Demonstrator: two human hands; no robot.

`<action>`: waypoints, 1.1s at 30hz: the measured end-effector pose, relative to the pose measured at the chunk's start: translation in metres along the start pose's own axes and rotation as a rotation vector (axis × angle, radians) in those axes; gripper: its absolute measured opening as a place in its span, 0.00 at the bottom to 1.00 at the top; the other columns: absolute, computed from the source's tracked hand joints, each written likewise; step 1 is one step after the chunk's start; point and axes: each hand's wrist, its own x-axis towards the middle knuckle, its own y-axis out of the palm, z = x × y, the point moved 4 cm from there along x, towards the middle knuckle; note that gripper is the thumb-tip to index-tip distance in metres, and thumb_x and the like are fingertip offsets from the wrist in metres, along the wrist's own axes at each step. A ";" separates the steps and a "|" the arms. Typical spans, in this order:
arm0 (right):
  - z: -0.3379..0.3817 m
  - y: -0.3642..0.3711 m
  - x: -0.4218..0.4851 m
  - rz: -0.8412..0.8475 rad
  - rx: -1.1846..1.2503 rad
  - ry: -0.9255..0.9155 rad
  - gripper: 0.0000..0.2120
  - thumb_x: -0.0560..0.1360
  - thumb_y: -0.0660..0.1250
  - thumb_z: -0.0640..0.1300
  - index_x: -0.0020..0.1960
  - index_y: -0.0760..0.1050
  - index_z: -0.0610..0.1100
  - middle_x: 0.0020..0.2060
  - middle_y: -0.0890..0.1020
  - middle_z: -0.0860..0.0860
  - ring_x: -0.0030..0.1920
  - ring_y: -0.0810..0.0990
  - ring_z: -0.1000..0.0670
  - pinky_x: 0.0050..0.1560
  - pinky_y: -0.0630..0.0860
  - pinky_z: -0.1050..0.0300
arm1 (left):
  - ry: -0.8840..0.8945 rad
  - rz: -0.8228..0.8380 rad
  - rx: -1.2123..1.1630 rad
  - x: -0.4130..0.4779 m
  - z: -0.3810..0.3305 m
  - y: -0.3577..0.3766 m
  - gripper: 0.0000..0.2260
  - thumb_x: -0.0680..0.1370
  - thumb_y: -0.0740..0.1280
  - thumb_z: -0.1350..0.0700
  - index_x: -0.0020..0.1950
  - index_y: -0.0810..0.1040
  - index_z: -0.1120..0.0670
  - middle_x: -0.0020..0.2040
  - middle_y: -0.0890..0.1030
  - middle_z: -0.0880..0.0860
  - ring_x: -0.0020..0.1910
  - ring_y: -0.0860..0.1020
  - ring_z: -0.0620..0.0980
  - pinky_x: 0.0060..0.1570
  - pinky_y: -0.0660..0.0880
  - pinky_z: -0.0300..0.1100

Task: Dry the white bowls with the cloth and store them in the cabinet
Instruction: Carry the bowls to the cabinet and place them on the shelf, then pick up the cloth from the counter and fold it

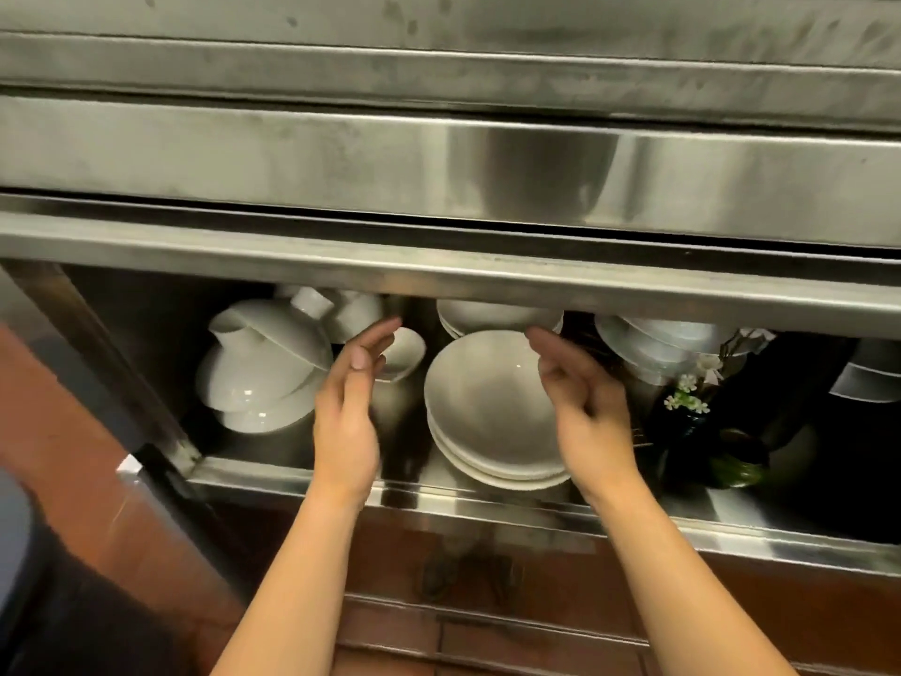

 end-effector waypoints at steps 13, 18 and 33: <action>0.128 0.143 -0.155 0.771 0.411 -0.258 0.32 0.77 0.63 0.67 0.72 0.74 0.47 0.69 0.79 0.50 0.71 0.76 0.53 0.70 0.72 0.57 | 0.246 -0.500 0.313 -0.217 -0.202 -0.159 0.21 0.83 0.61 0.35 0.69 0.81 0.42 0.71 0.81 0.48 0.72 0.77 0.57 0.73 0.70 0.53; 0.211 0.202 -0.274 1.058 0.610 -0.336 0.37 0.77 0.61 0.69 0.72 0.73 0.41 0.68 0.80 0.50 0.70 0.77 0.53 0.69 0.72 0.60 | 0.334 -0.809 0.469 -0.356 -0.305 -0.213 0.24 0.78 0.67 0.31 0.67 0.83 0.43 0.68 0.83 0.49 0.69 0.78 0.55 0.71 0.69 0.53; 0.340 0.319 -0.731 1.541 0.790 -0.222 0.26 0.79 0.60 0.57 0.72 0.74 0.43 0.67 0.80 0.55 0.68 0.77 0.58 0.65 0.72 0.67 | 0.224 -1.409 0.809 -0.794 -0.488 -0.369 0.23 0.81 0.60 0.31 0.69 0.81 0.41 0.70 0.82 0.53 0.73 0.77 0.57 0.74 0.69 0.59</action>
